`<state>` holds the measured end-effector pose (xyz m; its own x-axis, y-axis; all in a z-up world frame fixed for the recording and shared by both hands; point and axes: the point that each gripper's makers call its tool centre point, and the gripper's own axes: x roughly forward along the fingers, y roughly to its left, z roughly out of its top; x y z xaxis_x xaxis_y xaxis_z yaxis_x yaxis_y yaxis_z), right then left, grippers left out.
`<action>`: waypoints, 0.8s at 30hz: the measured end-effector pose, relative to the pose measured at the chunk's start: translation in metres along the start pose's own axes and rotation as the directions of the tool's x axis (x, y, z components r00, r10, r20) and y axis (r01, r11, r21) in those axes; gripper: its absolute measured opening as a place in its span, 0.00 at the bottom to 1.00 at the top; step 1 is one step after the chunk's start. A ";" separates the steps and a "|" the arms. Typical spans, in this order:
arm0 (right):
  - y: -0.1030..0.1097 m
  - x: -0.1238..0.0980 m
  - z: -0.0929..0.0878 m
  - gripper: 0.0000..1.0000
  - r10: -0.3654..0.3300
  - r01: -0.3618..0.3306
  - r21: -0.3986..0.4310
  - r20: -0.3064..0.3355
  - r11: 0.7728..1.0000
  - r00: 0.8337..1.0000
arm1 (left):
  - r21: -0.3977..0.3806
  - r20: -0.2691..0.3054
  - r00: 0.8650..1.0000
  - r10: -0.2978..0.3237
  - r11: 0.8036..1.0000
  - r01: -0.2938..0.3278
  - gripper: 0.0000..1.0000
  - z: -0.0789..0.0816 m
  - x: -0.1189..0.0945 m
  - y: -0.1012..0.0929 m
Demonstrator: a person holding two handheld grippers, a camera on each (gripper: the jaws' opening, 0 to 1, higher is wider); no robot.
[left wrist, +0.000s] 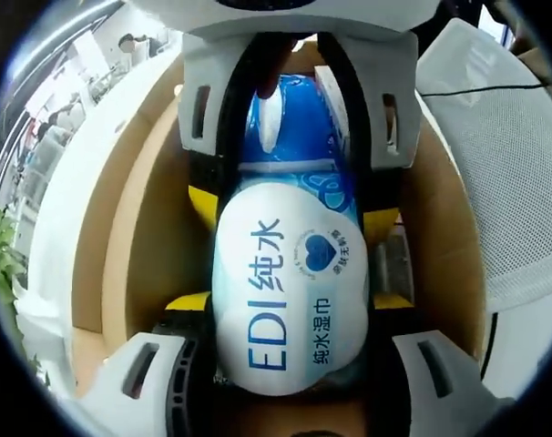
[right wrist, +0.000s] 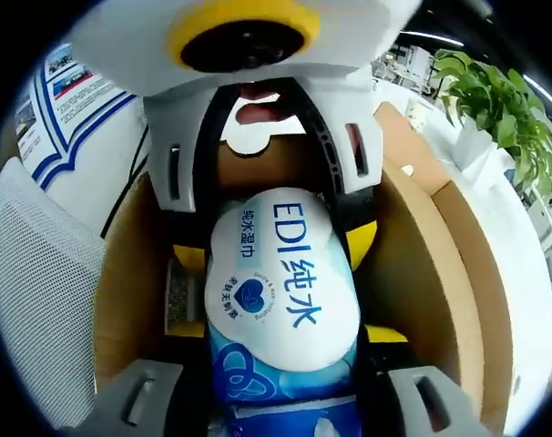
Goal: Operate the shoe box by opening the lid, removing the specified soft item, and placing it in the target area until the item is outside and the box remains undamaged.
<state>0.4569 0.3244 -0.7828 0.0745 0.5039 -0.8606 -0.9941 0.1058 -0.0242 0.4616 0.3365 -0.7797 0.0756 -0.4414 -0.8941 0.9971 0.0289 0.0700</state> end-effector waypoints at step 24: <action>0.000 0.016 -0.003 0.66 0.053 -0.054 -0.047 -0.020 0.997 0.998 | -0.029 0.040 0.998 -0.053 0.998 0.054 0.67 0.001 0.006 -0.002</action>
<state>0.4576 0.3295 -0.7982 0.0202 0.4913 -0.8707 -0.9993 0.0378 -0.0018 0.4596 0.3332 -0.7845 0.0229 -0.4779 -0.8781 0.9995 0.0313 0.0090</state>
